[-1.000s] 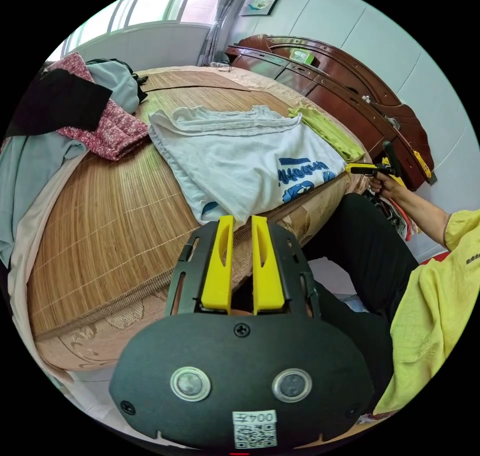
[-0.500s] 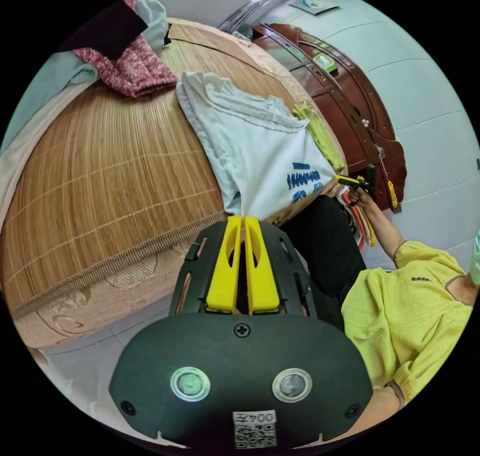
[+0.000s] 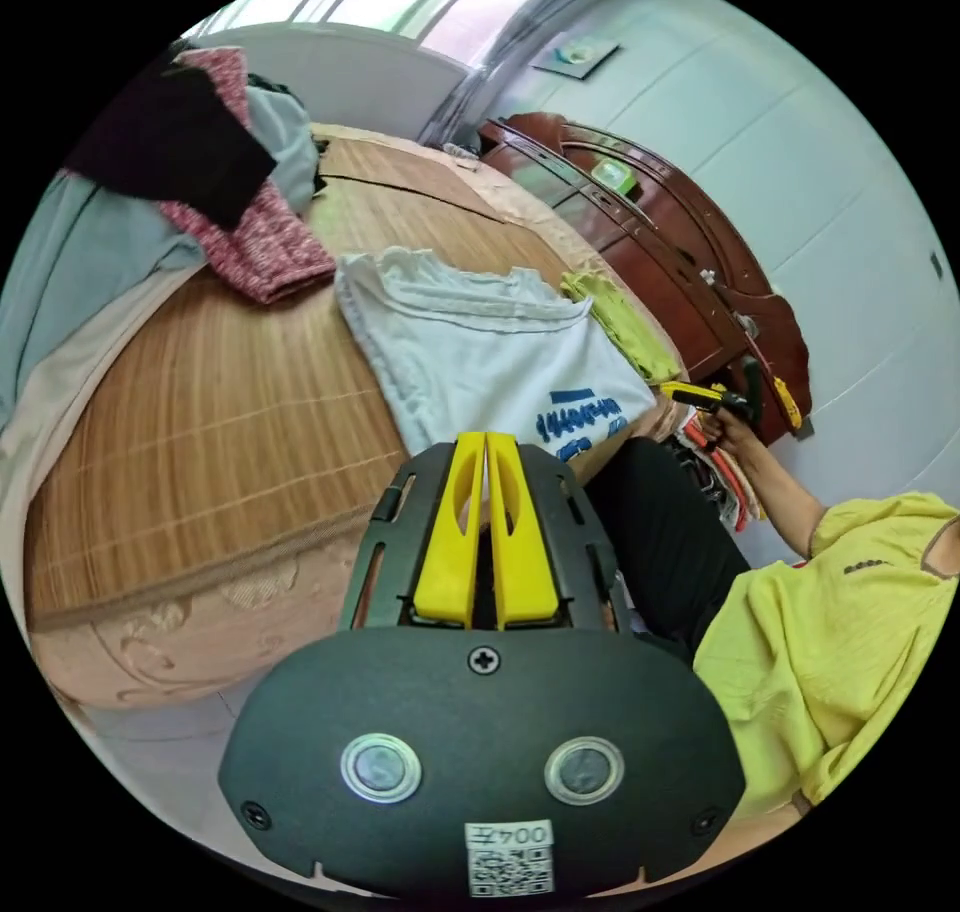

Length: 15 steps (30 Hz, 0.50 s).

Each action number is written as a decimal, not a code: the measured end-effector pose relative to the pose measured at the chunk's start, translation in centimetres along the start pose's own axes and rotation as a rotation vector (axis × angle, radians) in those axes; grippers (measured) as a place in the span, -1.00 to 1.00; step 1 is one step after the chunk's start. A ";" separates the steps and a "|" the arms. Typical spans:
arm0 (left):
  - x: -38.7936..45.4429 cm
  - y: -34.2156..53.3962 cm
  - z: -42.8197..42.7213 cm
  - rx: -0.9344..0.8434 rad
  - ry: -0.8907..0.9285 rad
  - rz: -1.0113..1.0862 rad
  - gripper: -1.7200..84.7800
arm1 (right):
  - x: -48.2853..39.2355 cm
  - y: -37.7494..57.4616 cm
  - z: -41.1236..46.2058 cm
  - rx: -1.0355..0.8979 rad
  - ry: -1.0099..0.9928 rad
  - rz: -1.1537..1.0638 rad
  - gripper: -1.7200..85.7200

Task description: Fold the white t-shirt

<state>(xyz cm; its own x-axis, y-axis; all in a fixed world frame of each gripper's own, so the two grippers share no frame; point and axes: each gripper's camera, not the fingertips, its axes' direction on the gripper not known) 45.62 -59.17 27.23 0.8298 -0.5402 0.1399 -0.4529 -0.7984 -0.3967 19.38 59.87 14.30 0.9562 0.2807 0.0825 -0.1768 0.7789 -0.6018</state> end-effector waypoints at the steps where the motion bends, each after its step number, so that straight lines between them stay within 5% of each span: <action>1: 0.5 -0.7 1.6 -0.034 -0.043 0.022 -0.95 | -1.5 -0.8 1.4 -0.023 0.020 -0.015 -0.81; 5: -0.3 -1.3 6.4 -0.215 -0.255 -0.008 -0.95 | -4.5 -2.3 6.0 -0.131 0.084 -0.033 -0.87; 12: -2.8 -0.7 4.9 -0.145 -0.175 -0.116 -0.95 | -6.0 -1.8 10.3 -0.128 0.091 0.019 -0.94; 15: -1.8 -0.6 1.9 0.047 -0.152 -0.097 -0.96 | -6.2 -1.5 8.6 0.012 0.018 0.069 -0.97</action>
<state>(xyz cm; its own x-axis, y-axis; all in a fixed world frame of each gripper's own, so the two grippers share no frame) 45.01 -57.21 25.53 0.9103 -0.4118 0.0419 -0.3555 -0.8296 -0.4305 11.76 61.77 21.55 0.9456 0.3242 0.0269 -0.2452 0.7646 -0.5960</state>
